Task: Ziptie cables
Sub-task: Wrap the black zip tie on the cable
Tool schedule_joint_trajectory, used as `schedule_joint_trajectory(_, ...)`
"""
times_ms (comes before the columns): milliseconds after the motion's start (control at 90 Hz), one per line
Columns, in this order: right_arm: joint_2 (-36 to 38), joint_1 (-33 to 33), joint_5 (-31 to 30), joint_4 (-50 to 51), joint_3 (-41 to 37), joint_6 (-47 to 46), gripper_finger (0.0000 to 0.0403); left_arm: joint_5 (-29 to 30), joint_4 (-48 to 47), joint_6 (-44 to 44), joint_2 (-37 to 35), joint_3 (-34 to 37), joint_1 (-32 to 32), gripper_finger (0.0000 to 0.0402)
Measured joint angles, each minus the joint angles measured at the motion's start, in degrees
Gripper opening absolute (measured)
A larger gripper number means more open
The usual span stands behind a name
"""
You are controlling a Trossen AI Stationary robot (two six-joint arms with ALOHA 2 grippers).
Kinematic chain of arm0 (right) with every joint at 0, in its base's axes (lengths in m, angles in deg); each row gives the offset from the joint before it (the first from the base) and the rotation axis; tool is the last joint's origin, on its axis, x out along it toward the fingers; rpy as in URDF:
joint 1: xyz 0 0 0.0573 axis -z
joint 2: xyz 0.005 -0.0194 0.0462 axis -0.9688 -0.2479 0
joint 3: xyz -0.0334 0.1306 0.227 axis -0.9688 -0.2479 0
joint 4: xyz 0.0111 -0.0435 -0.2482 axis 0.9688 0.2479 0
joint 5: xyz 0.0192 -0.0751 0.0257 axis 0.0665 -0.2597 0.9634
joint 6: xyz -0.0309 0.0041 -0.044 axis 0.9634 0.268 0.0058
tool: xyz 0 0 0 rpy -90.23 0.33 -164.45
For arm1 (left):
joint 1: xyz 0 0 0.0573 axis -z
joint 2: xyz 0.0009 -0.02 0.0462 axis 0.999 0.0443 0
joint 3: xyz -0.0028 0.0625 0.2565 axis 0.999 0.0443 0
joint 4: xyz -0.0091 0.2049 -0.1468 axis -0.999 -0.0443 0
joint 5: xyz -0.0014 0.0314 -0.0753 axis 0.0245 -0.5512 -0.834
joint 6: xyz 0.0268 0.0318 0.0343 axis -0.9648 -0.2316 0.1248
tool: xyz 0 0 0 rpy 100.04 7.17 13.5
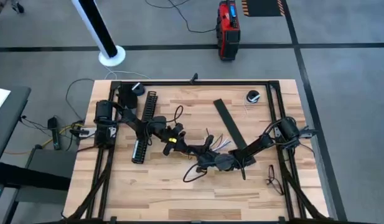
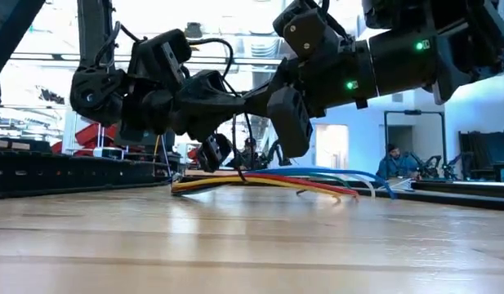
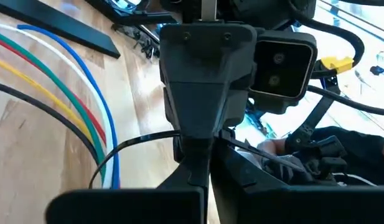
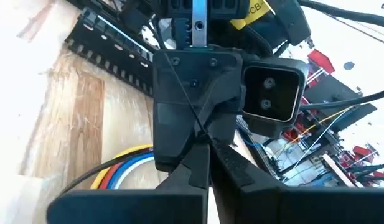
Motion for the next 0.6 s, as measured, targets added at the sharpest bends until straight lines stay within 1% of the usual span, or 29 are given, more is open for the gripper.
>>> schedule_joint_trajectory(411, 0.0, 0.0, 0.1, 0.1, 0.4, 0.4, 0.0001, -0.7, 0.2, -0.5, 0.0, 0.1, -1.1, 0.0)
schedule_joint_trajectory(500, 0.0, 0.0, 0.1, 0.6, 0.4, 0.4, 0.0013, -0.6, 0.1, -0.5, 0.0, 0.1, -1.1, 0.0)
schedule_joint_trajectory(600, 0.0, 0.0, 0.0, 1.0, 0.4, 0.4, 0.0041, -0.6, -0.1, -0.7, 0.0, 0.2, -1.1, 0.0)
